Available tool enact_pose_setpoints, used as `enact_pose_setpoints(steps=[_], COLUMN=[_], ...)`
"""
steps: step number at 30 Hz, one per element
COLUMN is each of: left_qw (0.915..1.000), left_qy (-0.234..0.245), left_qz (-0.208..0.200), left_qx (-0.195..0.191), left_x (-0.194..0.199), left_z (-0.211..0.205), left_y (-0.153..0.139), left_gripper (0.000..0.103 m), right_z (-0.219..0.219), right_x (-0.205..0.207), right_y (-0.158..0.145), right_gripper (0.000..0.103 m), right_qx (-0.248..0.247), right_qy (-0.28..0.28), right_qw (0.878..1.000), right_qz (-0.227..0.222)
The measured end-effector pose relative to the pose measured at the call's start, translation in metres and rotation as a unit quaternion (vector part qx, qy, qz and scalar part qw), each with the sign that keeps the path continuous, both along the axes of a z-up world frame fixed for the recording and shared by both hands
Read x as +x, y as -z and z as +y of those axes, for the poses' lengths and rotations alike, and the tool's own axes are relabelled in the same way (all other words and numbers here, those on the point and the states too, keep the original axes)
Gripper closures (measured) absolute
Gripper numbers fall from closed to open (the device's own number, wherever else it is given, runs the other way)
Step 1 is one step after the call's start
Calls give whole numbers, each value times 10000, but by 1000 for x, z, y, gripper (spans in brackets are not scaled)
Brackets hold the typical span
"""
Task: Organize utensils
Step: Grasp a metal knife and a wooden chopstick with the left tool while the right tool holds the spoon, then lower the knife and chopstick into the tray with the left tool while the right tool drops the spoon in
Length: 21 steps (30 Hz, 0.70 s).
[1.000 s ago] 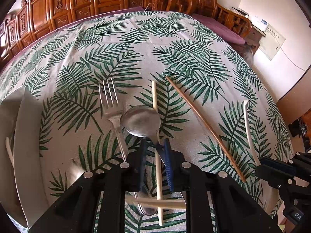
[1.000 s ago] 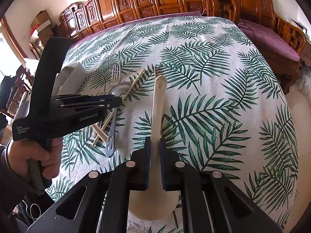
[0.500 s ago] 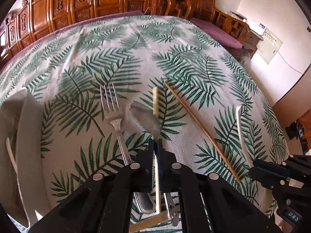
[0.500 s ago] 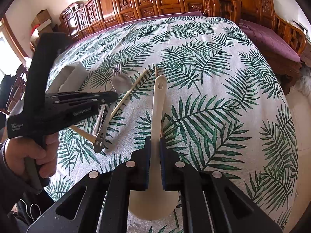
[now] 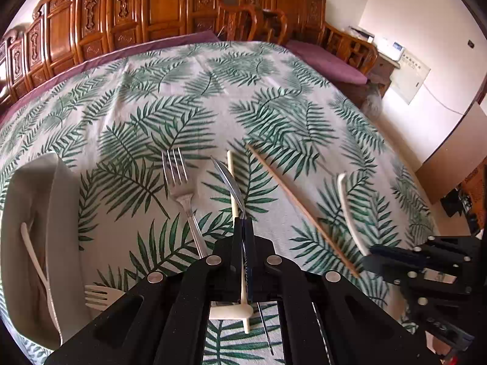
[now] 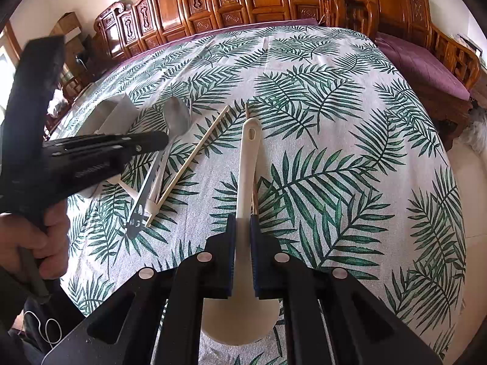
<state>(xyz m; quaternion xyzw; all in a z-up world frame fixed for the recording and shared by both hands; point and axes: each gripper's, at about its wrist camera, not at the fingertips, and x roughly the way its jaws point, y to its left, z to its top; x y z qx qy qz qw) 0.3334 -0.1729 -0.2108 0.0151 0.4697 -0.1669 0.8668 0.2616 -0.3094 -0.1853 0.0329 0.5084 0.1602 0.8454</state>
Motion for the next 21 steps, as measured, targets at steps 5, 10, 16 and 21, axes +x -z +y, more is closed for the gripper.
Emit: enact_pose_setpoints(steps=[5,10,16,21], left_qw=[9998,9992,9982,9972], left_qy=[49,59,85,17], left_qz=[-168,-378,-583,-733], left_qx=[-72,-126,-145,-169], left_x=[-8,-16,-27,-33], left_z=[2,10,27,49], left_y=[-19,-39,-59,-74], left_gripper=[102,102,102,102], right_z=[1,8,17,30], right_x=[-1,-2,-1,3], right_y=[-3,-9,-20,-29], right_gripper=[92,92,92,92], right_qx=[-10,-50,-90,-137], right_qy=[-8,-48,-65,-99], right_qw=[10000,9999,9997,9994], right_qz=[-50,-122,-232,-307])
